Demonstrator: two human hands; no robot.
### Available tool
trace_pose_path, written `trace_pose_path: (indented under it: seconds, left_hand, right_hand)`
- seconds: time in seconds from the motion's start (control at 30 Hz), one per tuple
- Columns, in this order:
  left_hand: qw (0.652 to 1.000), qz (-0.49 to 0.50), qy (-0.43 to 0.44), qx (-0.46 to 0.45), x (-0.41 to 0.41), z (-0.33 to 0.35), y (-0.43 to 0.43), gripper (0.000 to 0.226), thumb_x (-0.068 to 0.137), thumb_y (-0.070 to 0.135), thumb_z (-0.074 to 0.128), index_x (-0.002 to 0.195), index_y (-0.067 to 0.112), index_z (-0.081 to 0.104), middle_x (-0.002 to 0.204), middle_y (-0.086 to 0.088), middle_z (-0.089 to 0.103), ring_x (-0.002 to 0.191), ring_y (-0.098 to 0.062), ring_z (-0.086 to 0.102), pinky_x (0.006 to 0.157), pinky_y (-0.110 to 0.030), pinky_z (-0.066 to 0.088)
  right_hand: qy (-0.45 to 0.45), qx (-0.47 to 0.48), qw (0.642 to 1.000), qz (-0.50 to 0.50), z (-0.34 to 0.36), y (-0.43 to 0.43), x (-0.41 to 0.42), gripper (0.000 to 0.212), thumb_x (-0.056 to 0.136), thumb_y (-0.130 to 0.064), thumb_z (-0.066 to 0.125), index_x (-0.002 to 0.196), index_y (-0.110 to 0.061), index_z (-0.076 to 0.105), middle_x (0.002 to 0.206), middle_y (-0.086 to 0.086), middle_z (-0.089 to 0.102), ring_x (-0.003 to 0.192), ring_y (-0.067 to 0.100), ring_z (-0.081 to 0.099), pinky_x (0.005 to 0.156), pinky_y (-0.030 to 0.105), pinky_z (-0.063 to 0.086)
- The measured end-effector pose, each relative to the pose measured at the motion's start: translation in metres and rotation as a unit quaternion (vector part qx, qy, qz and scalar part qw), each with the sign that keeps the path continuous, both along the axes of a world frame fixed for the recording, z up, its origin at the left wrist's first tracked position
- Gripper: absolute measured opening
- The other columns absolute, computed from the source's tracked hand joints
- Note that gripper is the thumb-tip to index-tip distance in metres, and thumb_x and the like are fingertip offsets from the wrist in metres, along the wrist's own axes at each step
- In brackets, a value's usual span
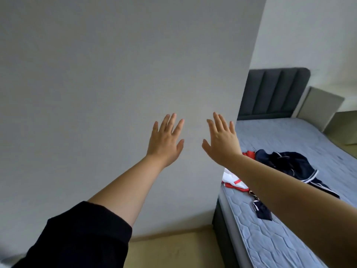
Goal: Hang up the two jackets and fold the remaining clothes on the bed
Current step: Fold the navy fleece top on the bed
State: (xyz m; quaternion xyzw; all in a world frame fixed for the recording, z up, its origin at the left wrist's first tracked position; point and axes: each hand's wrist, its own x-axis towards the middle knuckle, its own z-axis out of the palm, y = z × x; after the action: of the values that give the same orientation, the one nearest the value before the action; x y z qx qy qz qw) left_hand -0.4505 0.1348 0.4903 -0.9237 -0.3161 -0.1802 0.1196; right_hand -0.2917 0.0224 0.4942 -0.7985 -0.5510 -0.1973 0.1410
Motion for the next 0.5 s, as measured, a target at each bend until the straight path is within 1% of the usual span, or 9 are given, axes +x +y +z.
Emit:
trace_pose_path:
  seconds: [0.13, 0.23, 0.4, 0.5]
  left_hand:
    - [1.0, -0.025, 0.015, 0.007, 0.076, -0.025, 0.015, 0.063, 0.098, 0.043, 0.026, 0.151, 0.022, -0.001, 0.158, -0.007, -0.01, 0.145, -0.025, -0.011, 0.115, -0.045, -0.004]
    - [1.0, -0.023, 0.019, 0.009, 0.119, -0.048, 0.02, 0.064, 0.098, 0.045, 0.026, 0.151, 0.024, -0.004, 0.158, -0.007, -0.012, 0.145, -0.027, -0.012, 0.11, -0.044, -0.011]
    - [0.999, 0.0, 0.04, -0.012, 0.173, -0.103, 0.025, 0.068, 0.098, 0.047, 0.027, 0.149, 0.026, -0.012, 0.157, -0.007, -0.016, 0.144, -0.028, -0.014, 0.109, -0.044, -0.014]
    - [0.999, 0.001, 0.027, -0.034, 0.196, -0.143, 0.027, 0.071, 0.098, 0.042, 0.032, 0.149, 0.025, -0.014, 0.158, -0.008, -0.015, 0.144, -0.027, -0.015, 0.111, -0.044, -0.012]
  right_hand:
    - [-0.008, -0.024, 0.999, -0.032, -0.011, 0.004, 0.063, 0.065, 0.096, -0.046, 0.04, 0.149, -0.016, 0.019, 0.159, 0.009, 0.002, 0.146, 0.029, 0.0, 0.111, 0.04, -0.008]
    - [-0.013, -0.034, 0.999, -0.034, -0.027, 0.008, 0.099, 0.064, 0.095, -0.044, 0.041, 0.148, -0.015, 0.02, 0.159, 0.009, 0.004, 0.146, 0.029, 0.001, 0.112, 0.04, -0.008]
    - [-0.006, -0.06, 0.998, -0.017, -0.074, 0.019, 0.152, 0.064, 0.095, -0.043, 0.043, 0.149, -0.015, 0.021, 0.159, 0.009, 0.004, 0.146, 0.028, 0.0, 0.111, 0.04, -0.01]
    - [0.01, -0.067, 0.998, 0.012, -0.117, 0.027, 0.18, 0.064, 0.094, -0.034, 0.049, 0.148, -0.012, 0.023, 0.159, 0.011, 0.004, 0.146, 0.027, -0.001, 0.113, 0.039, -0.009]
